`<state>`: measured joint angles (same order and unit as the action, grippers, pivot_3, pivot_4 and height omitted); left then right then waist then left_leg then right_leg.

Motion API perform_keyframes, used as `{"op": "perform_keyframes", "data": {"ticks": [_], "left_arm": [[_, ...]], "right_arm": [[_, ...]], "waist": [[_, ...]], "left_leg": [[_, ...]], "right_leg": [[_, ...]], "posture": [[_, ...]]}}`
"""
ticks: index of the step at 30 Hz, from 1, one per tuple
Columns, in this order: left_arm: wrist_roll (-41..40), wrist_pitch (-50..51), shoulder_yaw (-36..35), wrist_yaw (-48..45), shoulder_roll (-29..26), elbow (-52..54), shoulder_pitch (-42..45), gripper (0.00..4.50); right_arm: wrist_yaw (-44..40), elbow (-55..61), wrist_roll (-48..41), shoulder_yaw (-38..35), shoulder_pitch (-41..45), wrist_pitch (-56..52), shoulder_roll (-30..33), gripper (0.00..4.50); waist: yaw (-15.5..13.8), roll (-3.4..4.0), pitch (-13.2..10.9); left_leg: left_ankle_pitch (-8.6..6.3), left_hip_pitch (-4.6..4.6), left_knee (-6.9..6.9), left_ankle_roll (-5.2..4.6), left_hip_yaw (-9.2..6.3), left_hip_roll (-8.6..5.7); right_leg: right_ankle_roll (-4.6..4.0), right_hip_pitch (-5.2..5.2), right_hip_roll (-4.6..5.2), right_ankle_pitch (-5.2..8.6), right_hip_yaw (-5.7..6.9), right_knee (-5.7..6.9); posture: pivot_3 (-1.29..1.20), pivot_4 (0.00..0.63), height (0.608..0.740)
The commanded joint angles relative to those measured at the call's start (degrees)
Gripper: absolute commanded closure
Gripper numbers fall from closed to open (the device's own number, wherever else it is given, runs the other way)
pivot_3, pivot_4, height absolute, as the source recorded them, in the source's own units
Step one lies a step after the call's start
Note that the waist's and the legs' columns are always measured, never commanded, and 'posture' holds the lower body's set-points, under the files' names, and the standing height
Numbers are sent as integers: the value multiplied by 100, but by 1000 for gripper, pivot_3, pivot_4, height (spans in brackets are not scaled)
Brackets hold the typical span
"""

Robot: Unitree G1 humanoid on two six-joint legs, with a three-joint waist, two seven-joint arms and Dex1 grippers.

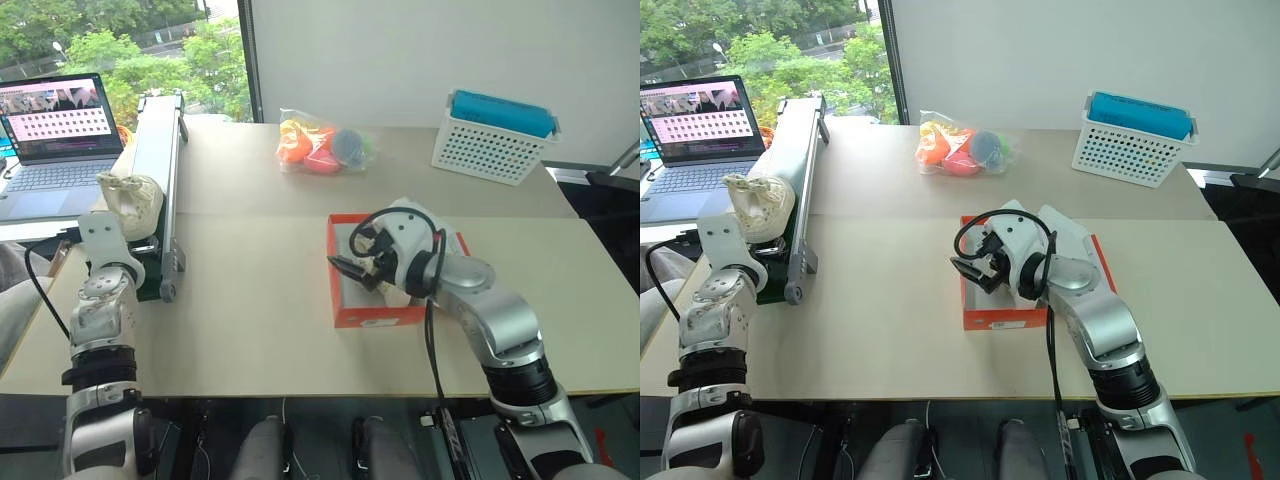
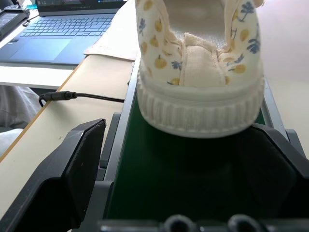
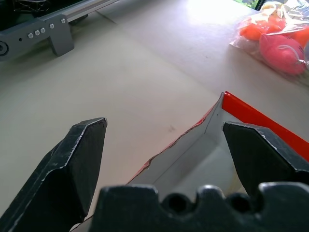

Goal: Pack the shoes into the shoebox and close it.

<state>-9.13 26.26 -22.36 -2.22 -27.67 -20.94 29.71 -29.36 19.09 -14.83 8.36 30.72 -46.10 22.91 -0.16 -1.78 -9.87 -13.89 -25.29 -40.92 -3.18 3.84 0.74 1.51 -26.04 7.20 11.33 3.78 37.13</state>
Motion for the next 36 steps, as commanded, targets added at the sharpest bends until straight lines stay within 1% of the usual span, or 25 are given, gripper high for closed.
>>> {"op": "perform_keyframes", "data": {"ticks": [1,5,7,8,12,21,25,28,31,32,33,35,36], "left_arm": [[-6,-4,108,-41,59,-35,82,33],[-34,4,95,-46,113,-10,87,33],[-42,-40,73,-37,130,-13,98,548],[-41,-52,62,-23,133,-10,99,695],[3,-77,89,-5,124,18,79,2111],[58,-73,168,98,222,118,33,2111],[-94,-223,3,178,367,316,12,2111],[-371,238,-228,281,517,860,-174,2111],[-475,937,-188,326,581,2137,-762,1408],[-505,1139,-176,343,581,2503,-920,1089],[-535,1415,-205,430,601,2857,-1051,653],[-485,2045,-304,817,756,3687,-1253,37],[-443,2285,-356,1000,846,3999,-1296,37]], "right_arm": [[67,219,-105,-233,148,5,-33,0],[98,211,-116,-283,174,-8,-61,0],[109,211,-112,-283,176,-16,-68,0],[111,218,-113,-279,170,-21,-71,0],[116,220,-95,-244,143,-25,-74,0],[162,117,-50,-199,156,-19,-130,0],[171,86,-33,-189,147,-28,-118,0],[161,92,-36,-184,143,-54,-92,0],[148,91,-40,-195,153,-72,-59,0],[142,78,-41,-201,160,-72,-47,0],[136,58,-39,-206,167,-69,-36,0],[121,15,-39,-202,179,-60,-25,0],[113,-3,-40,-200,184,-55,-22,0]], "waist": [[-7,0,1],[-24,0,2],[-25,0,2],[-24,0,2],[-15,0,2],[-20,0,3],[-23,0,3],[-18,-1,3],[12,-1,3],[24,-1,3],[29,-1,3],[34,-1,3],[36,-1,3]], "left_leg": [[0,0,0,0,0,0],[0,1,0,0,0,0],[0,1,0,0,0,0],[0,1,0,0,0,0],[0,1,0,0,1,0],[0,3,-1,0,0,0],[0,3,-1,0,0,0],[0,3,-1,0,0,0],[-1,2,1,-1,1,2],[-1,2,2,-1,1,2],[-1,2,2,0,1,3],[0,2,1,0,0,4],[-1,2,1,0,0,4]], "right_leg": [[0,0,0,0,0,0],[0,1,0,0,0,1],[0,1,0,0,0,1],[0,1,0,0,0,1],[0,0,0,0,0,2],[0,2,0,0,0,3],[0,2,0,0,0,2],[0,2,0,0,-1,0],[0,1,0,0,-3,-1],[0,0,0,0,-3,-2],[0,0,1,0,-4,-1],[-1,-1,-1,0,-3,1],[-1,0,-1,0,-3,0]], "posture": [[0,150,699],[0,150,699],[0,150,699],[0,150,699],[0,150,699],[0,150,699],[0,150,699],[0,150,699],[0,150,699],[0,150,699],[0,150,699],[0,150,699],[0,150,699]]}}
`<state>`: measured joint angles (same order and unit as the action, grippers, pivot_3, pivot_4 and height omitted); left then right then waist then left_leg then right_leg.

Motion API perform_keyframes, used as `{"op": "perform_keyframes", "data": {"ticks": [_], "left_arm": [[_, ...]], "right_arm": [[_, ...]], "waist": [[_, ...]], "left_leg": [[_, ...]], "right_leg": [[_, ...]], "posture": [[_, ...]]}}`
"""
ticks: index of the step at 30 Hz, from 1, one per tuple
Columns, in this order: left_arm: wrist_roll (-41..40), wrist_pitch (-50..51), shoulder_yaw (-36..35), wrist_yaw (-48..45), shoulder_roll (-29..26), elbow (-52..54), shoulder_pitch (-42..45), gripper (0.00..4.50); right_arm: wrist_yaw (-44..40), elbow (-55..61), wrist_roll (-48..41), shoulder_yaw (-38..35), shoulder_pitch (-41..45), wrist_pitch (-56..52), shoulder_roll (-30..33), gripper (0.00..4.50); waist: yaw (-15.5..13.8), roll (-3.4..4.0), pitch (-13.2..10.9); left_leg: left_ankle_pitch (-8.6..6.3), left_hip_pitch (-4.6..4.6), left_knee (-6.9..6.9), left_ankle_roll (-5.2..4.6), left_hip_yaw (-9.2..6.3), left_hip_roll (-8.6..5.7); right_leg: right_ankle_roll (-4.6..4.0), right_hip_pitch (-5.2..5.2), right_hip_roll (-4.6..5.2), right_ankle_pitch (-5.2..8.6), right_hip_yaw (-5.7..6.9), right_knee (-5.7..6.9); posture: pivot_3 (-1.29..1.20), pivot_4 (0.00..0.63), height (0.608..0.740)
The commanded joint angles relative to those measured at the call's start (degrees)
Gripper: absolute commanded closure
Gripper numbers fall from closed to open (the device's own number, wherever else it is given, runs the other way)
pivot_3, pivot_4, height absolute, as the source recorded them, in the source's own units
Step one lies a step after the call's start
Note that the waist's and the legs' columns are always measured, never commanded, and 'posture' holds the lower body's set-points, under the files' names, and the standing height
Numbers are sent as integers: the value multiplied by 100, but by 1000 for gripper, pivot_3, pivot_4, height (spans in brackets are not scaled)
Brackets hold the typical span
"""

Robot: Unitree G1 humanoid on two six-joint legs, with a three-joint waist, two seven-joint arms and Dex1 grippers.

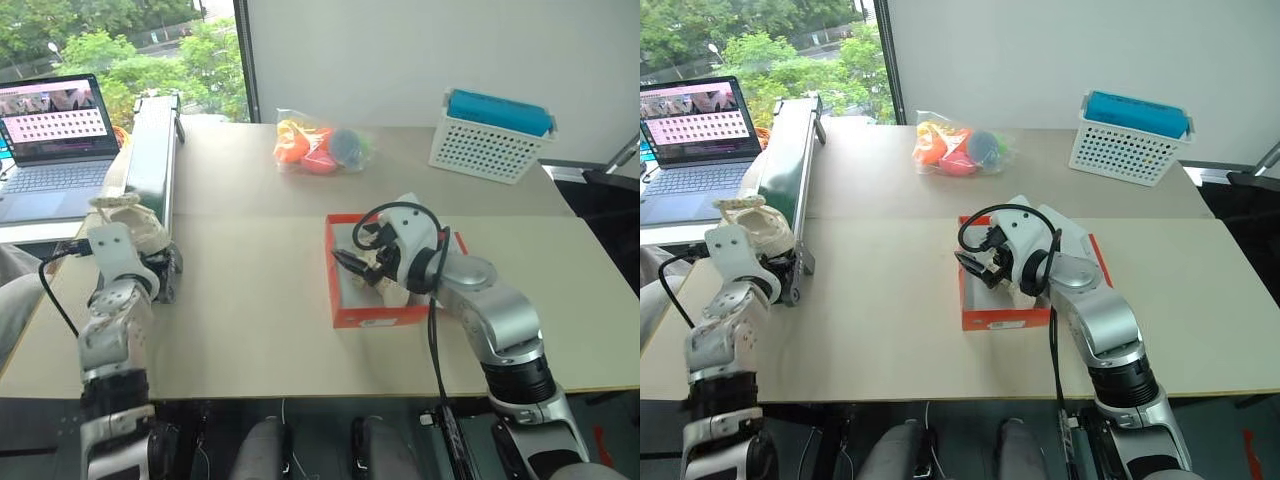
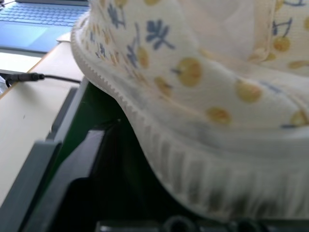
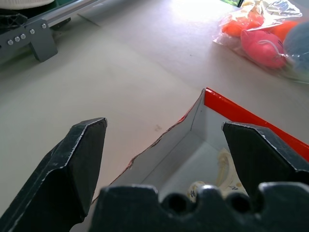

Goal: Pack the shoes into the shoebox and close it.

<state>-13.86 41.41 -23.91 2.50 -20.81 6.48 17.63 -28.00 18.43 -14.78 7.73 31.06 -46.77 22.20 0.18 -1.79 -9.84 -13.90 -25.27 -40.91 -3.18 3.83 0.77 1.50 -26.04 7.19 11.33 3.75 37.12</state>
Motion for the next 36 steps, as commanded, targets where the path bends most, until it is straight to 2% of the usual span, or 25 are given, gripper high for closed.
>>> {"op": "perform_keyframes", "data": {"ticks": [1,3,7,13,22,32,36], "left_arm": [[103,1047,-196,718,268,1635,-122,37],[252,1509,21,946,412,2358,-208,37],[375,2265,197,1229,741,3107,-188,37],[476,2626,193,1254,1125,3252,-370,37],[648,2405,121,1091,993,2980,-332,37],[1793,1308,940,1253,138,2904,-498,37],[1826,1300,849,1153,283,2647,-602,37]], "right_arm": [[-30,38,-48,-129,158,15,46,0],[-50,-8,-54,-103,180,23,37,0],[-112,-90,-64,-62,234,40,21,0],[-165,-139,-58,-11,274,53,-18,0],[-182,-143,-65,-25,247,29,-71,0],[-159,-141,-38,5,201,38,-107,0],[-143,-138,-33,-7,199,34,-120,0]], "waist": [[-5,-1,0],[-25,-1,0],[-34,-2,1],[-29,-3,1],[-19,-3,1],[-21,-3,1],[-25,-3,1]], "left_leg": [[0,0,0,0,0,0],[0,0,-2,0,-5,-1],[-1,0,-1,-2,-3,-4],[0,0,-1,-1,-4,-2],[-1,0,-1,-2,-4,-2],[-1,0,0,-2,-3,-2],[-1,0,1,-2,-4,-1]], "right_leg": [[0,0,0,0,-1,0],[0,3,0,0,2,0],[0,5,0,0,-1,-2],[-1,4,-6,0,-1,-1],[-2,3,-8,1,-3,-1],[-2,1,-7,0,-4,-2],[-2,0,-7,1,-4,-2]], "posture": [[0,150,699],[0,150,699],[0,150,699],[0,150,699],[0,150,699],[0,150,699],[0,150,699]]}}
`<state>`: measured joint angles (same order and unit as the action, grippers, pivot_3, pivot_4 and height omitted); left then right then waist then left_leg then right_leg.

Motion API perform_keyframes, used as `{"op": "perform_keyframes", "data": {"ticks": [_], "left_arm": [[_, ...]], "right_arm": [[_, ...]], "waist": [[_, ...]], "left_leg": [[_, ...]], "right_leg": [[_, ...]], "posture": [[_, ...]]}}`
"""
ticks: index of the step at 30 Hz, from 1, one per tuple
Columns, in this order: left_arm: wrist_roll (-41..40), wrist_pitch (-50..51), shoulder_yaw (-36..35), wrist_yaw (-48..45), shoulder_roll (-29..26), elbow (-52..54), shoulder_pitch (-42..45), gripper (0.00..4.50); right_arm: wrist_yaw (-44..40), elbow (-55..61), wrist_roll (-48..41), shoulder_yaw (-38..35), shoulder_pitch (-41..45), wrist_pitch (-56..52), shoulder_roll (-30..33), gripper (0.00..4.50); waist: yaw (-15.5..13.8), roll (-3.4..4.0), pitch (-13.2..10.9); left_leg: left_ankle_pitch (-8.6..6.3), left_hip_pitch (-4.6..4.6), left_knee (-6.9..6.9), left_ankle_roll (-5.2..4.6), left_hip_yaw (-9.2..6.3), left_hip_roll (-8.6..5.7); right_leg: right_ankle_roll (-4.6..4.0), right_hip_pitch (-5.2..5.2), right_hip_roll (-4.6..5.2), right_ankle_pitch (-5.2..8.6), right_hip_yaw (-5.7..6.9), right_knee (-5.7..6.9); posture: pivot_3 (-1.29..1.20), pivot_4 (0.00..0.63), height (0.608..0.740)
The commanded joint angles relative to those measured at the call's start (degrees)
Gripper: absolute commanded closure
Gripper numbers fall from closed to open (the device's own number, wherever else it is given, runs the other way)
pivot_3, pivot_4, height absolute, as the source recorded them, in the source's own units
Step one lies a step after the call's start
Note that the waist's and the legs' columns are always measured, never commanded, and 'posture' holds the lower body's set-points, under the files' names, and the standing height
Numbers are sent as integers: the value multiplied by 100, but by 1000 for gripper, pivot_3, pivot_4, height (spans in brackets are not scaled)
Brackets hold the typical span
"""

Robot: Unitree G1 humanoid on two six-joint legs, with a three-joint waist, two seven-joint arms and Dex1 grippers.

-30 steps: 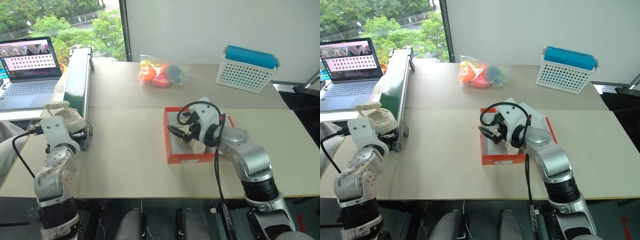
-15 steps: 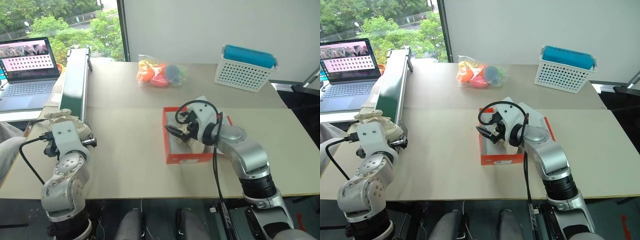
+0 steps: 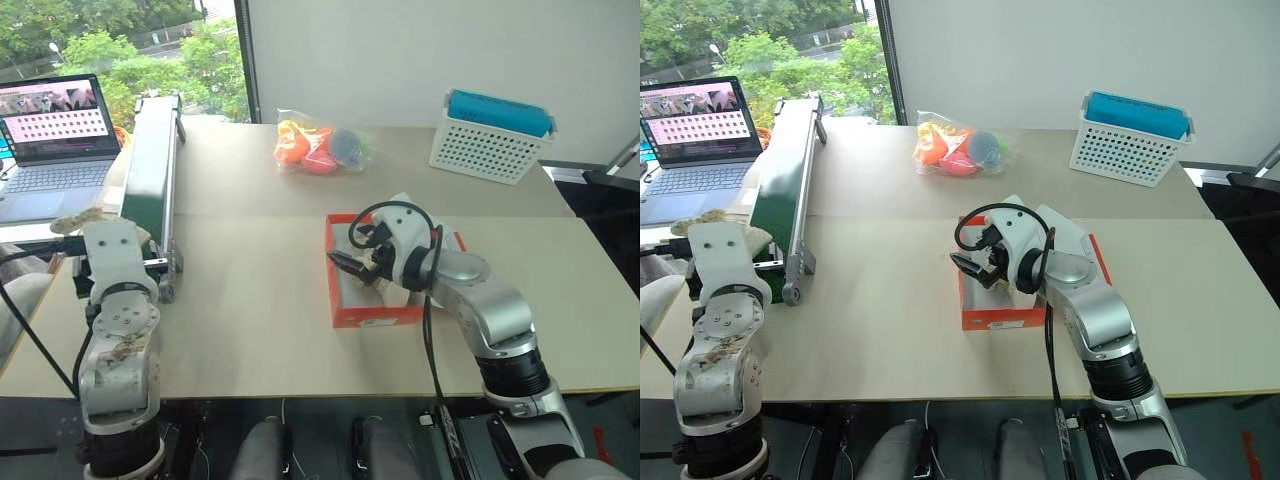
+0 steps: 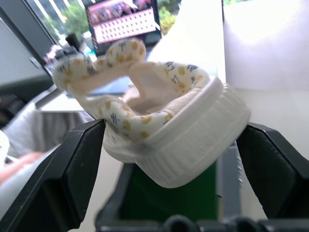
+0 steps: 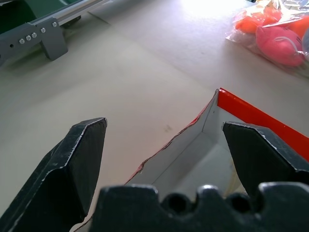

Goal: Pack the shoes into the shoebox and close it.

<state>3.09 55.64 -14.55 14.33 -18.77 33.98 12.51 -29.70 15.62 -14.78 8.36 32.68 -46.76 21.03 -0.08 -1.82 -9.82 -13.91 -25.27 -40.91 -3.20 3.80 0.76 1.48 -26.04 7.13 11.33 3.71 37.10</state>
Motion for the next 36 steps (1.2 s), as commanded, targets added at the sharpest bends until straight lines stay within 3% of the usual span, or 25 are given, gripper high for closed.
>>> {"op": "perform_keyframes", "data": {"ticks": [1,19,23,29,32,36], "left_arm": [[87,-125,-146,-58,159,-151,-99,37],[153,-323,-178,-389,281,-336,-71,37],[190,-449,-114,-528,227,-391,-78,1596],[242,-430,-112,-557,278,-467,-101,3396],[317,-426,-67,-569,258,-480,-107,3714],[644,-1279,221,-595,-15,-372,-152,3714]], "right_arm": [[31,134,-30,-72,47,35,-4,0],[169,95,-38,-152,54,-12,-1,0],[194,91,-38,-146,52,3,-10,0],[223,90,-50,-157,48,-3,-15,0],[240,78,-43,-147,46,3,-11,0],[257,74,-47,-150,46,0,-20,0]], "waist": [[2,0,0],[-3,0,0],[-3,0,0],[-53,0,0],[-53,0,0],[-58,0,0]], "left_leg": [[0,0,0,0,0,0],[0,0,0,-1,0,1],[0,0,0,-1,0,1],[-1,0,-2,-2,0,-2],[-2,0,-2,-4,1,-2],[-2,-1,-1,-4,1,-2]], "right_leg": [[0,0,0,0,0,0],[0,0,0,0,1,0],[0,0,0,0,1,1],[0,2,4,0,2,0],[1,2,5,0,2,0],[1,0,5,0,3,0]], "posture": [[0,150,699],[0,150,699],[0,150,699],[0,150,699],[0,150,699],[0,150,699]]}}
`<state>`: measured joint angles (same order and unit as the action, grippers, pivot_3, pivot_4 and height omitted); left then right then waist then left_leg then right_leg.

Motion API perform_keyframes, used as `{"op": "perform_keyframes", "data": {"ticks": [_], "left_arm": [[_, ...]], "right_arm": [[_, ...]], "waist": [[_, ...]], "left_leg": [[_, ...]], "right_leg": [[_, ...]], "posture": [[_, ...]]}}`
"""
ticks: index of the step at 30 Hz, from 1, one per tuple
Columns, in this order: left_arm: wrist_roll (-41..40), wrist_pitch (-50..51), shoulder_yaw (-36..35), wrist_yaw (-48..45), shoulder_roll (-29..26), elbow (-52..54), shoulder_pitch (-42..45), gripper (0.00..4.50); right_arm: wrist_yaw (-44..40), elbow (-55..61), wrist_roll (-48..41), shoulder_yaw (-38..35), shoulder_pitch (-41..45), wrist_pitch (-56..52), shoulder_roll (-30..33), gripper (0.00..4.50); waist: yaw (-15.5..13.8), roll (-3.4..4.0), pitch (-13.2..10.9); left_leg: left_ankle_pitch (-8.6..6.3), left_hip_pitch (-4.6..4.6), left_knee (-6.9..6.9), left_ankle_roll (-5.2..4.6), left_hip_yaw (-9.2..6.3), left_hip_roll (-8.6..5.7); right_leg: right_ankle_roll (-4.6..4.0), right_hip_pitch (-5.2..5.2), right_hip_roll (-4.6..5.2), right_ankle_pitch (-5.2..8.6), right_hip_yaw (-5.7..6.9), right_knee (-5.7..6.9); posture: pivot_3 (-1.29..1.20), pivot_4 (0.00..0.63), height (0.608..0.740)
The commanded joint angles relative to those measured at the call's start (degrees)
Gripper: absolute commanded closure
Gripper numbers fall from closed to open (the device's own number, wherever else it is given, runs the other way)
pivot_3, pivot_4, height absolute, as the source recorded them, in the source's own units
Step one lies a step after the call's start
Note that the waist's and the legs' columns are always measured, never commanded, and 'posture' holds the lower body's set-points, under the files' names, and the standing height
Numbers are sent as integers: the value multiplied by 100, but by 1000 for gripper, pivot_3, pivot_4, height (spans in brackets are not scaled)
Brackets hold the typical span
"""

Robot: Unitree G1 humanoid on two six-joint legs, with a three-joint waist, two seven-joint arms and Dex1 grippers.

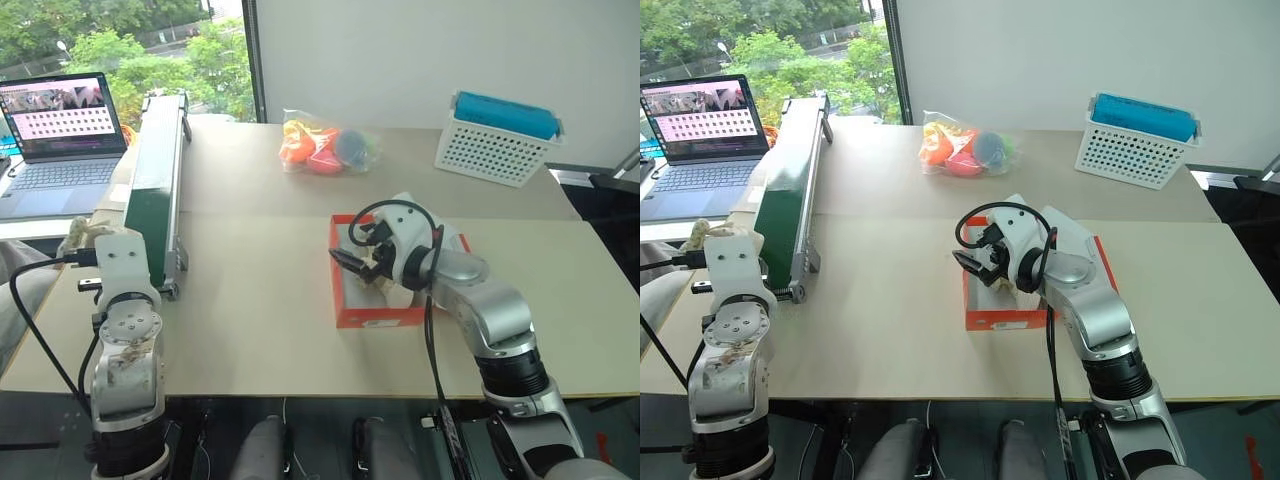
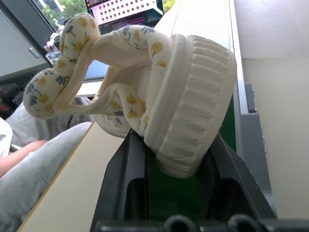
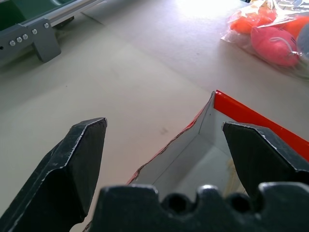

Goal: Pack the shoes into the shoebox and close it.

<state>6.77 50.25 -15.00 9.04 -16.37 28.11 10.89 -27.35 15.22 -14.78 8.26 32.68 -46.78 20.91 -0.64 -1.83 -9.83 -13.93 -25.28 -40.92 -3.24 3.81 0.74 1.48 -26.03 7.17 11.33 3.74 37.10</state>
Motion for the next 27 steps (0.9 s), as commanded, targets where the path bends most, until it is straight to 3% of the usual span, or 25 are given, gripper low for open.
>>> {"op": "perform_keyframes", "data": {"ticks": [1,6,11,14,18,27], "left_arm": [[508,-1096,431,-59,-454,299,-8,3714],[1547,-2862,1250,-185,-1453,426,-67,3714],[1626,-4746,2086,-788,-1910,167,-196,3714],[1319,-5650,2359,-1170,-1907,43,-311,3714],[886,-6296,2345,-1548,-1753,-248,-149,3714],[541,-6905,2358,-2145,-1513,-737,192,3714]], "right_arm": [[26,108,-53,-148,50,-3,-14,0],[-15,-33,-473,-581,292,-337,-178,0],[-50,-1097,-2347,-2377,1629,-2572,-678,0],[326,-2156,-2835,-3376,2455,-3419,-916,0],[485,-2881,-3127,-3977,2969,-3804,-1026,0],[773,-3336,-3320,-4273,3216,-3842,-1168,0]], "waist": [[-8,-1,0],[1,-2,-1],[11,3,-2],[43,7,-3],[71,9,-4],[104,11,-4]], "left_leg": [[0,0,0,0,0,0],[-1,-4,1,0,2,1],[-1,-5,3,1,7,6],[-2,-5,9,1,10,11],[-2,-11,17,1,15,11],[-1,-15,11,-5,21,6]], "right_leg": [[0,0,0,0,0,0],[-2,-5,1,-1,-1,-3],[-12,-11,6,-7,-2,-3],[-17,-17,7,-6,3,-1],[-22,-24,14,-4,9,-2],[-16,-21,9,-4,11,2]], "posture": [[0,150,699],[0,150,699],[0,150,699],[0,150,699],[0,150,699],[0,150,699]]}}
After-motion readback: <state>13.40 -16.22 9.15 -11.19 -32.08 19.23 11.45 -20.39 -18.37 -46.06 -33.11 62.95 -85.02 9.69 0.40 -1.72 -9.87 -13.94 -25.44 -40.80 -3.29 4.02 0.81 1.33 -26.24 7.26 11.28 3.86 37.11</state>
